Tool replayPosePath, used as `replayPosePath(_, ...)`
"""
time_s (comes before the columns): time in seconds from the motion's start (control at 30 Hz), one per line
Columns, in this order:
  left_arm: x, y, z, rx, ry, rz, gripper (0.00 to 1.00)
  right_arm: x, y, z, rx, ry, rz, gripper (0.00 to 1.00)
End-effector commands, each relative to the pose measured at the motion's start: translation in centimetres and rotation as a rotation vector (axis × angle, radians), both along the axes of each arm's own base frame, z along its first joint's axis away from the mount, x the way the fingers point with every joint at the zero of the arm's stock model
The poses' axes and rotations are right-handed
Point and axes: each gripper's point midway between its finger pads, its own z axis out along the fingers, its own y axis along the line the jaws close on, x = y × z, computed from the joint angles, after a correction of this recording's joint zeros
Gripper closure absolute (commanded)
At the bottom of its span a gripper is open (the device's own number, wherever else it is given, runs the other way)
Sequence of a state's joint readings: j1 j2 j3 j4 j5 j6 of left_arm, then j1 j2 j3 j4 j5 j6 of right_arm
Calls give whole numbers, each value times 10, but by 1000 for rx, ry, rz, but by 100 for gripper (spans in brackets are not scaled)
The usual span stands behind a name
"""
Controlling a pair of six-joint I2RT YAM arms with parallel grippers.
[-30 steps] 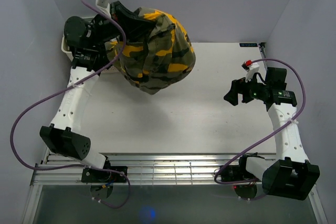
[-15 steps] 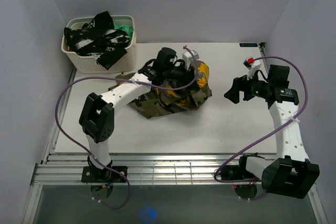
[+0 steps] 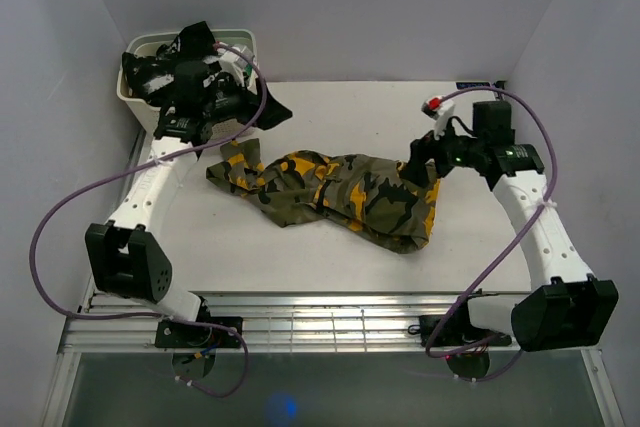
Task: Fold and stack the trousers
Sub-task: Move the trousers to the center of the board
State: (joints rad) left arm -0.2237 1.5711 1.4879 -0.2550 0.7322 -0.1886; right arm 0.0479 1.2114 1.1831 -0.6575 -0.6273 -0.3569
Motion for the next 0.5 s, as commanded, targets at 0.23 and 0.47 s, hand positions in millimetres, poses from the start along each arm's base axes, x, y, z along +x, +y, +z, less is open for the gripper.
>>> replayPosePath(0.23,-50,45,-145,212,330,168,5,1,161,-34,-291,-117,364,6)
replayPosePath(0.47,-41,68,-183,295,398,307,3,6,208,-98,-506,-111,398,4)
